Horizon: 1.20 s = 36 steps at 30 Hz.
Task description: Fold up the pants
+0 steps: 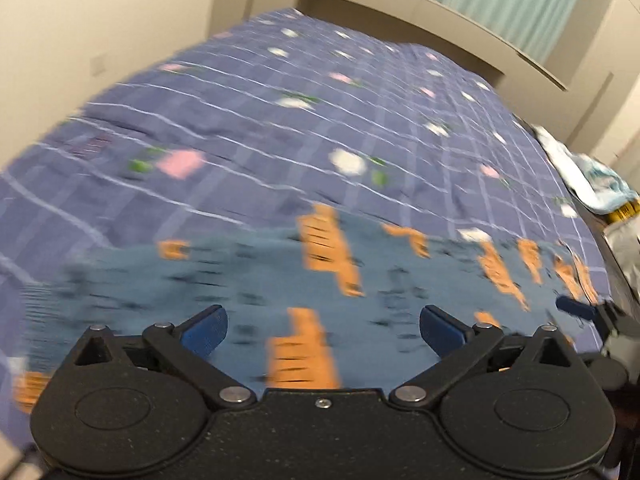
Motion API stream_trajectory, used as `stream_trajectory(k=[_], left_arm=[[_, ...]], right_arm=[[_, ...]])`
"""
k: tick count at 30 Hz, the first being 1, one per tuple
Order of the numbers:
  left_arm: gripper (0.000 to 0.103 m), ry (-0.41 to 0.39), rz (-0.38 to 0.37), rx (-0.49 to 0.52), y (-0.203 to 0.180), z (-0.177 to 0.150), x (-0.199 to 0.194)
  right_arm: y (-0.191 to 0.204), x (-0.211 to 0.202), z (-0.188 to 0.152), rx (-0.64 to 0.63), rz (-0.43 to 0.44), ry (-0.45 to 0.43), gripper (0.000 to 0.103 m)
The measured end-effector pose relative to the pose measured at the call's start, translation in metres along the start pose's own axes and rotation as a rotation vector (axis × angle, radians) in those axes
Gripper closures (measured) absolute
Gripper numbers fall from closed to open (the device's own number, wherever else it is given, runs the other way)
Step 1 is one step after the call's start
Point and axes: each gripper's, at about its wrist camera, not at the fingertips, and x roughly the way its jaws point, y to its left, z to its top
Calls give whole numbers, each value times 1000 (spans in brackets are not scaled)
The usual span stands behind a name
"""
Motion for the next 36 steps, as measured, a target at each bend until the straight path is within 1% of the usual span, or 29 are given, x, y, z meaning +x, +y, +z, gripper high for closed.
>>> stream_trajectory(k=[2, 3, 5, 8, 10, 12, 14, 17, 19, 21, 23, 25, 27, 29, 31, 34, 36], left_arm=[[1, 14, -7, 32, -21, -4, 17], [1, 22, -5, 49, -30, -5, 26], [1, 38, 14, 79, -41, -8, 43], [1, 64, 76, 121, -47, -14, 62], [1, 61, 105, 135, -43, -17, 67], [1, 46, 116, 139, -41, -20, 67], [1, 51, 122, 136, -40, -19, 63], [1, 59, 136, 127, -47, -6, 60], [1, 29, 107, 144, -58, 8, 58], [1, -14, 70, 185, -77, 21, 57], [1, -44, 39, 228, -98, 33, 64], [1, -53, 11, 250, -121, 42, 75], [1, -61, -39, 285, -147, 51, 89], [1, -64, -82, 337, -175, 60, 106], [1, -60, -122, 388, -203, 66, 125], [1, -30, -178, 459, -242, 74, 156], [1, -14, -198, 505, -262, 75, 173]], right_arm=[[-29, 2, -5, 38, 15, 9, 0], [-42, 5, -7, 55, 3, 19, 0], [-64, 8, -13, 50, -53, 30, 0], [-94, 11, -20, 50, -106, 25, 0], [-113, 13, -23, 52, -158, 17, 0], [-128, 13, -27, 58, -215, 18, 0], [-144, 7, -30, 100, -219, 3, 0], [-156, -8, -35, 164, -235, -41, 0], [-160, -22, -40, 225, -216, -81, 0], [-165, -32, -44, 289, -154, -105, 0], [-170, -38, -49, 349, -85, -106, 0], [-173, -41, -53, 402, -44, -101, 0], [-181, -41, -56, 447, 0, -88, 0], [-186, -39, -60, 482, 14, -66, 0], [-194, -37, -63, 520, 5, -40, 0], [-207, -34, -70, 577, -22, -11, 0], [-215, -33, -74, 606, -21, -8, 0]])
